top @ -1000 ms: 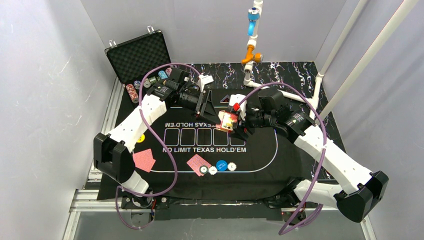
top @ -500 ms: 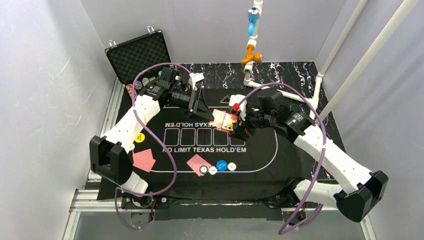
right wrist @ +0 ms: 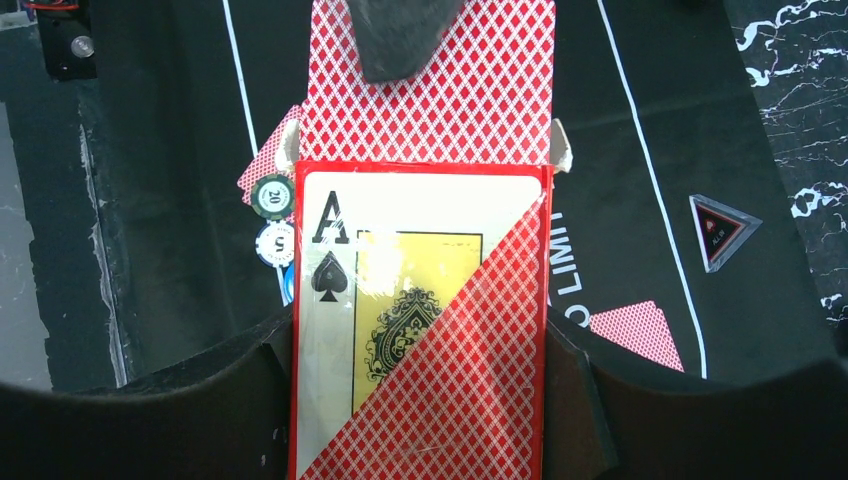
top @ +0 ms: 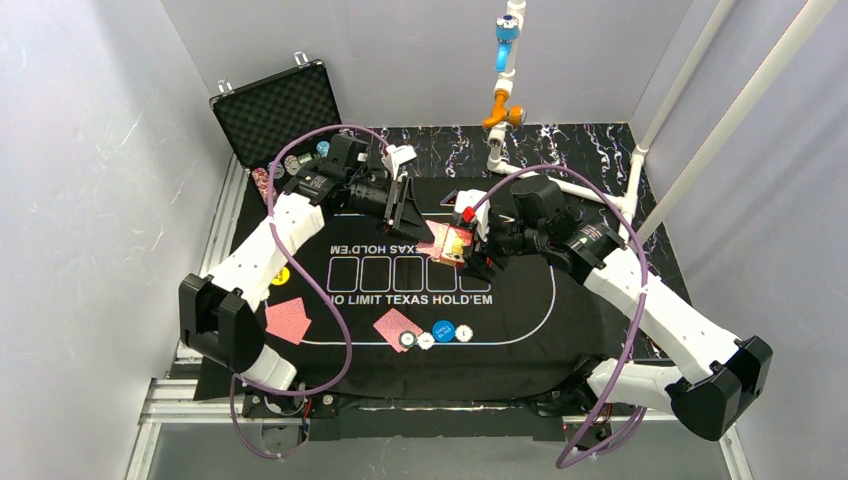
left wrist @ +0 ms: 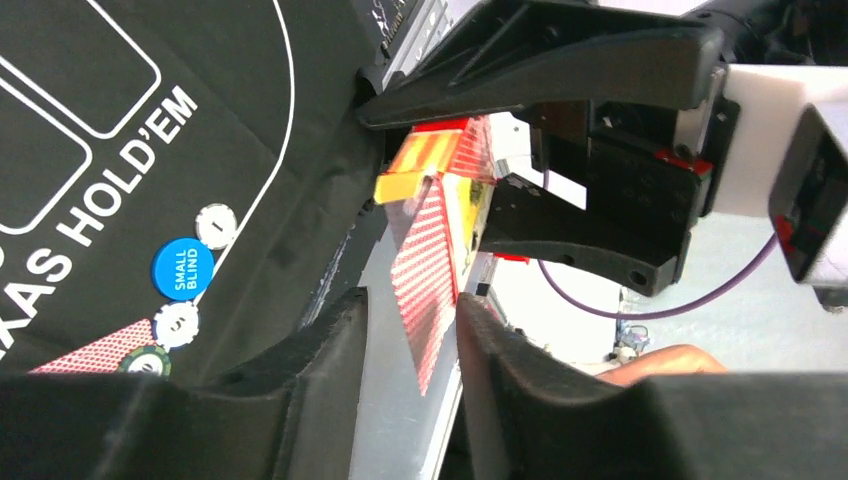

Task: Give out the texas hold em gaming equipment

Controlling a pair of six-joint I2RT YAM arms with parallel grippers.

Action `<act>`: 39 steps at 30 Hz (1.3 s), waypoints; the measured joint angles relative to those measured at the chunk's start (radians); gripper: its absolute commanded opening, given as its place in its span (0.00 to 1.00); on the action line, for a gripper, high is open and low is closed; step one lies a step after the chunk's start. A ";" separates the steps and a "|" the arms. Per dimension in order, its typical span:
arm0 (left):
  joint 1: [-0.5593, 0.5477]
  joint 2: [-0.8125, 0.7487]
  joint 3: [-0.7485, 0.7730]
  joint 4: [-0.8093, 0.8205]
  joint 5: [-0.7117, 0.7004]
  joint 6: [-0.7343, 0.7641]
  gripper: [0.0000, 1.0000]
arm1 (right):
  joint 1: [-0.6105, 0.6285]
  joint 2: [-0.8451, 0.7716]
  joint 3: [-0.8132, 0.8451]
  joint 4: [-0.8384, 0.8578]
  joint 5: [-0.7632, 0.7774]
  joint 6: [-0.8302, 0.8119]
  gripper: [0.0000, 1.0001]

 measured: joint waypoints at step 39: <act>0.347 0.212 0.141 -0.658 -0.459 0.946 0.00 | 0.001 -0.019 -0.002 0.001 0.019 -0.001 0.01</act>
